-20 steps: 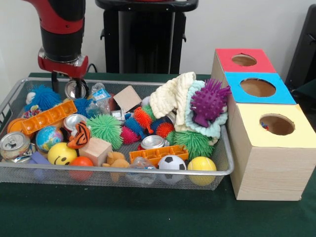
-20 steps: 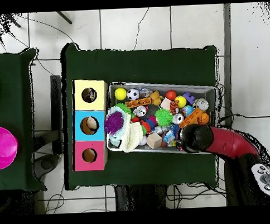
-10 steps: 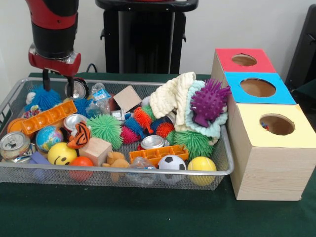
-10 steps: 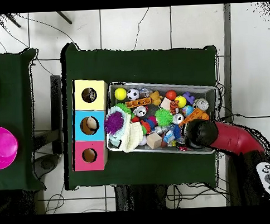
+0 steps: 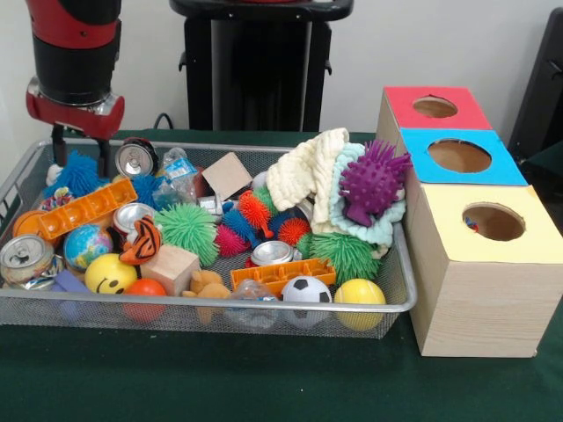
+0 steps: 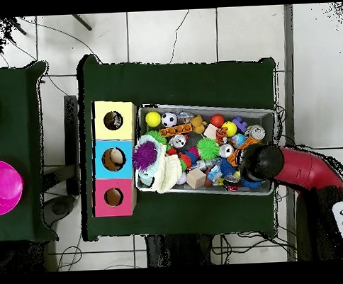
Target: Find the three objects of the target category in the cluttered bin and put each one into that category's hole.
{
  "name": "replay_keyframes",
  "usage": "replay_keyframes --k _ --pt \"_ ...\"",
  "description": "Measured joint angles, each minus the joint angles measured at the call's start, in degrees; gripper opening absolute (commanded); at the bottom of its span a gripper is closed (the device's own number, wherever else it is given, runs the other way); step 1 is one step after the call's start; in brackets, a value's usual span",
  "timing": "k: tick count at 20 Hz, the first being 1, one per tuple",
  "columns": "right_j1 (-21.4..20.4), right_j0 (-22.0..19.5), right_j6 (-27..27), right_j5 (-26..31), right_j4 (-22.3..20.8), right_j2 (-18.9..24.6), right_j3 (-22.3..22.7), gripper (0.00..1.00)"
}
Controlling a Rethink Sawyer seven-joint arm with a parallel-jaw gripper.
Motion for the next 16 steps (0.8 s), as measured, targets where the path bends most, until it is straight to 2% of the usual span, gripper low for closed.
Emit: replay_keyframes --k 16 --pt "7.1 -1.1 0.0 0.0 -6.2 0.1 -6.7 1.0"
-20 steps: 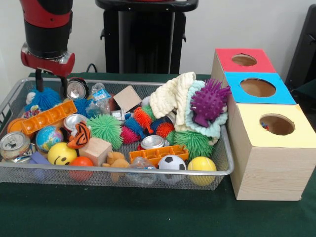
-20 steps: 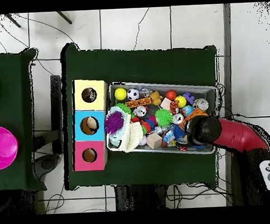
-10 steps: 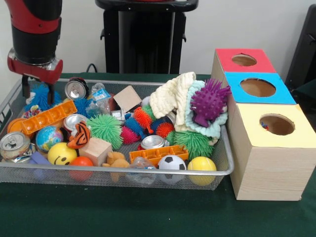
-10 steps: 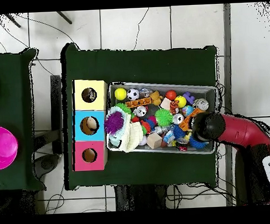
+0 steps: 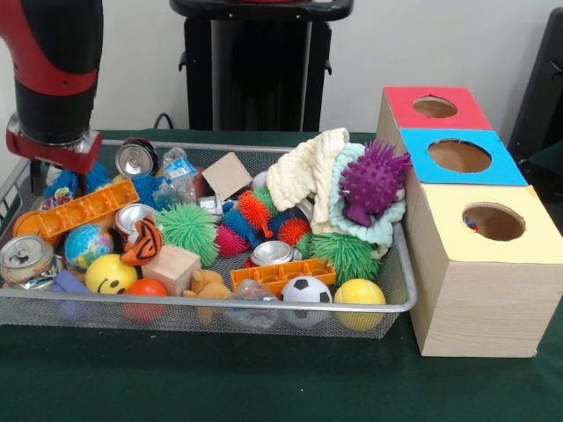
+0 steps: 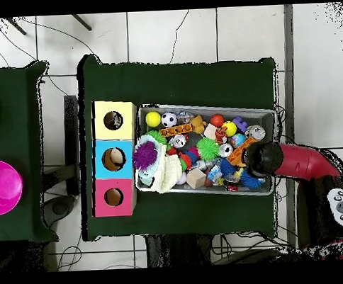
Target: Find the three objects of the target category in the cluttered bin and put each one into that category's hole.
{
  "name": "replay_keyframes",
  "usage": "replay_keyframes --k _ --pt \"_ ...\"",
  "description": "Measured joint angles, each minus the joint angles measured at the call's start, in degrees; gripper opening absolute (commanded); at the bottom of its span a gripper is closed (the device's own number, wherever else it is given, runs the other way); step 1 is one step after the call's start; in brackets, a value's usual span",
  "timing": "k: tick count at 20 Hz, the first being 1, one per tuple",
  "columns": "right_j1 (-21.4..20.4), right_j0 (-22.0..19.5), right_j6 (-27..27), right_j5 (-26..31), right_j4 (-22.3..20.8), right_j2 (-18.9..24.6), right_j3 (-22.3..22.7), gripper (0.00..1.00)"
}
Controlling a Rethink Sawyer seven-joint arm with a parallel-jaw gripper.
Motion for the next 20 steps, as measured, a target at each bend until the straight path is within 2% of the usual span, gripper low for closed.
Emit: replay_keyframes --k 3,20 --pt "1.4 0.0 0.0 0.0 -1.0 0.0 -1.1 1.0" --pt "2.7 0.1 0.0 0.8 -1.5 0.0 -4.2 1.0"
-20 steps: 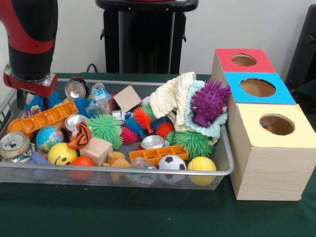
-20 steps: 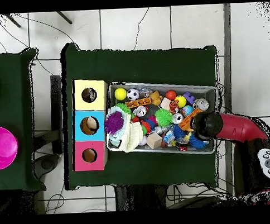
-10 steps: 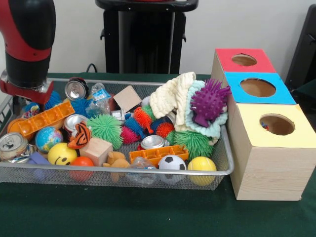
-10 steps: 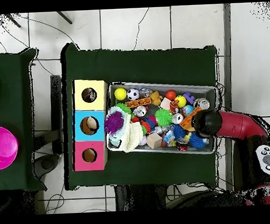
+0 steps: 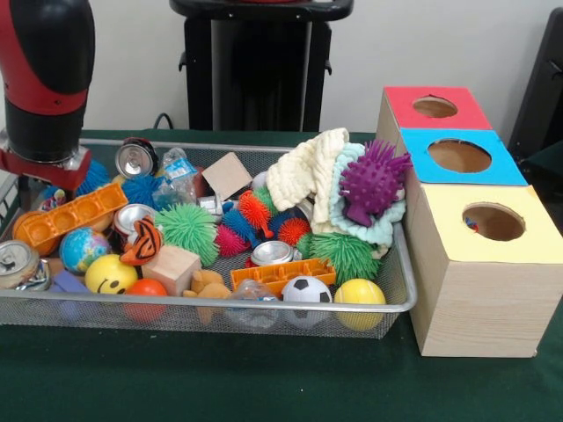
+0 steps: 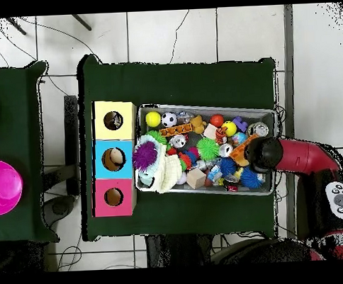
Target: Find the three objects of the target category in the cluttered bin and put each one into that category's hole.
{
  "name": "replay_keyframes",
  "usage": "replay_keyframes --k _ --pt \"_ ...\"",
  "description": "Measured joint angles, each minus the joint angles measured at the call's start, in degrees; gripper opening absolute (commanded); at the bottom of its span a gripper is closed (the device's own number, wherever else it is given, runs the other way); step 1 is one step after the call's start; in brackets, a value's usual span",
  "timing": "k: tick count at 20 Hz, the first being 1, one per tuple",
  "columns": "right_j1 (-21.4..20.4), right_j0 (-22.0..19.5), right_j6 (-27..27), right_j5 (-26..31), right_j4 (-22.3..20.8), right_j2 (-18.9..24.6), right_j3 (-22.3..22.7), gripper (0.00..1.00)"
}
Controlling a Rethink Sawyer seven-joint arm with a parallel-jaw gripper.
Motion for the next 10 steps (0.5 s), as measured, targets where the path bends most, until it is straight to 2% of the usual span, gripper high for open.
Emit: replay_keyframes --k 4,5,8,10 --pt "0.8 0.0 0.0 2.0 0.0 0.0 -1.5 1.0" --pt "1.0 0.0 0.0 2.8 0.0 0.0 -2.0 0.0" --pt "1.3 0.0 0.0 3.5 0.2 0.0 -2.1 0.0" --pt "2.0 0.0 0.0 5.8 0.8 0.0 -2.2 0.0"
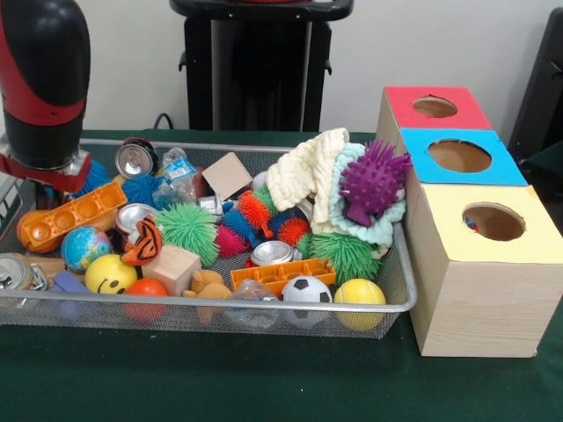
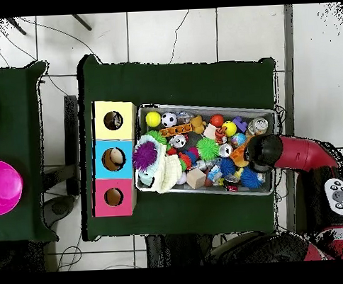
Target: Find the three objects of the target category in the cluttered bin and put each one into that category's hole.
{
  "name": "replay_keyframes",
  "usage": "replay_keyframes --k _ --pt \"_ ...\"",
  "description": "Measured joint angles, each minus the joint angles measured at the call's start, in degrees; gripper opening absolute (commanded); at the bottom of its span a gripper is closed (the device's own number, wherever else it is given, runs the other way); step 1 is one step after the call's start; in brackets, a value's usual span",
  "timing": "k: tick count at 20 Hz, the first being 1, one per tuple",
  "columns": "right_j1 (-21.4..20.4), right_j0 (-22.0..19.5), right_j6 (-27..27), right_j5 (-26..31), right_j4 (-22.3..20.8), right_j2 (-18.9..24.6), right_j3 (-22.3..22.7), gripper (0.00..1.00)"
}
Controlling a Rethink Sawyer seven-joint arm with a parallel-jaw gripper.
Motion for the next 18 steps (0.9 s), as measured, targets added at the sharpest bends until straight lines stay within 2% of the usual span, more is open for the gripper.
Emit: replay_keyframes --k 9,10,18 --pt "2.0 0.0 0.0 7.5 1.8 0.0 0.1 0.0" --pt "2.3 0.0 0.0 7.6 1.9 0.0 0.1 1.0" --pt "2.3 0.0 0.0 7.6 1.9 0.1 0.1 1.0"
